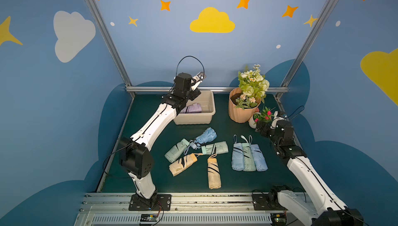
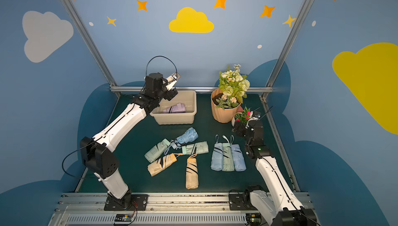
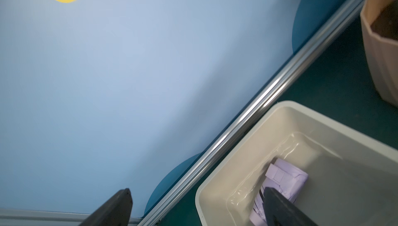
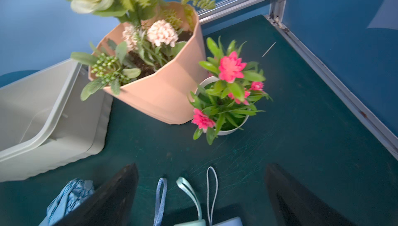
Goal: Put the umbrella into the storage box
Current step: Place the umbrella in the storage box, then pick up the umbrella from the center of the board.
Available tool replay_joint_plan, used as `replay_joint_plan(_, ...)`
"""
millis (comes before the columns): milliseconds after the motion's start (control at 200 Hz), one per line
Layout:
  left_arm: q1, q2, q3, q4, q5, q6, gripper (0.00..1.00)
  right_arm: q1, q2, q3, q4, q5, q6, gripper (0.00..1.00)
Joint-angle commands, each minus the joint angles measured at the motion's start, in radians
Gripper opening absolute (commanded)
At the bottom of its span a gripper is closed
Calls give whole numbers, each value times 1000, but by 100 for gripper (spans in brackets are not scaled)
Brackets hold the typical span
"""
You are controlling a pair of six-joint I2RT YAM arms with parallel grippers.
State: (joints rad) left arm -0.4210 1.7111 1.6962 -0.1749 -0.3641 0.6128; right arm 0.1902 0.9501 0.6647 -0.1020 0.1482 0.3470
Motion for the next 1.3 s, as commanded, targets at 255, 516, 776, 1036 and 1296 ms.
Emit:
replay_joint_plan(255,46,-180,-250,-50,-97,-642,100,421,84,60,-195,170,130,96)
replay_joint_plan(516,144,-505,-619,-6,-38,-1059,100,726,143,100,-454,187,428,98)
replay_joint_plan(776,203,-722,-809,39,-65,-1171,100,930,317,177,-531,66,484,98)
replay_joint_plan(1036,236,-772,-845,11,-56,-1221,100,1006,549,378,-679,-50,445,98)
replay_joint_plan(1296,282,-818,-859,6,-79,-1212,100,1005,731,490,-782,-133,403,98)
